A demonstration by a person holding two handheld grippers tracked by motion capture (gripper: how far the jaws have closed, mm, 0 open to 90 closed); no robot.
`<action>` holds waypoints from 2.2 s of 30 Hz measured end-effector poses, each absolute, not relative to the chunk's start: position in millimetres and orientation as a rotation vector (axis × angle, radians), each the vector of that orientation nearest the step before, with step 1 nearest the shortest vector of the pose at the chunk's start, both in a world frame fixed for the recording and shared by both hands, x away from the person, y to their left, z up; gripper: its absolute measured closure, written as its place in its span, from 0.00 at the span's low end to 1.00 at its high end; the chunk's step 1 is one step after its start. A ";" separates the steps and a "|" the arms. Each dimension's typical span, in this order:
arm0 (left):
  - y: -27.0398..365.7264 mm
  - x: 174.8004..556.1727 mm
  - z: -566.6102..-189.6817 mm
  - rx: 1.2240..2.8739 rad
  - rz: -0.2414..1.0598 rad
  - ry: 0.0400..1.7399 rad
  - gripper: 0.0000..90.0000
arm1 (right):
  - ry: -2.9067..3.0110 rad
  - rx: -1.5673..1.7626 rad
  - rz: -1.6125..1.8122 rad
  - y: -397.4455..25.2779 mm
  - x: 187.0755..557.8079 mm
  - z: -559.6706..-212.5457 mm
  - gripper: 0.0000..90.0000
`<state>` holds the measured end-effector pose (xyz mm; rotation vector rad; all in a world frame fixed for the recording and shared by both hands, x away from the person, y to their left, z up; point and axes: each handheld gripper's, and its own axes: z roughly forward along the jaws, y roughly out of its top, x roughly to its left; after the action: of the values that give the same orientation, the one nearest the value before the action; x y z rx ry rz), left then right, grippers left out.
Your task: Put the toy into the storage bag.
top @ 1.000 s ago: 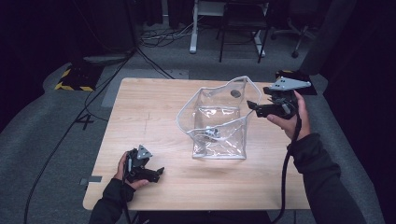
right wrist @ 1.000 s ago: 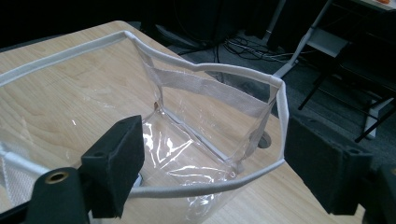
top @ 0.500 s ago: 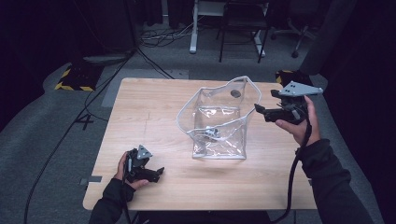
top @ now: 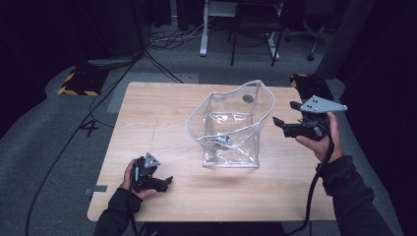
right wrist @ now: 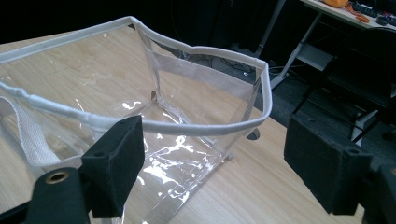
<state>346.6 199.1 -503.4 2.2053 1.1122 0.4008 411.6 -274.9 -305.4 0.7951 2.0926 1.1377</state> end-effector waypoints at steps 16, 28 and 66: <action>199.1 346.6 -503.4 2.205 0.401 1.112 0.01 | 2.119 0.802 1.119 -289.0 403.9 -334.1 0.23; 198.8 346.5 -503.3 2.204 0.403 1.118 0.01 | 2.158 0.808 1.093 -293.8 399.5 -355.7 0.23; 198.7 346.9 -503.0 2.208 0.401 1.116 0.01 | 2.331 0.911 0.940 -347.7 359.4 -446.7 0.20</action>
<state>346.9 198.7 -503.0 2.2079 1.1161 0.4007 359.4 -347.7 -446.7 0.9108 2.3310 0.9403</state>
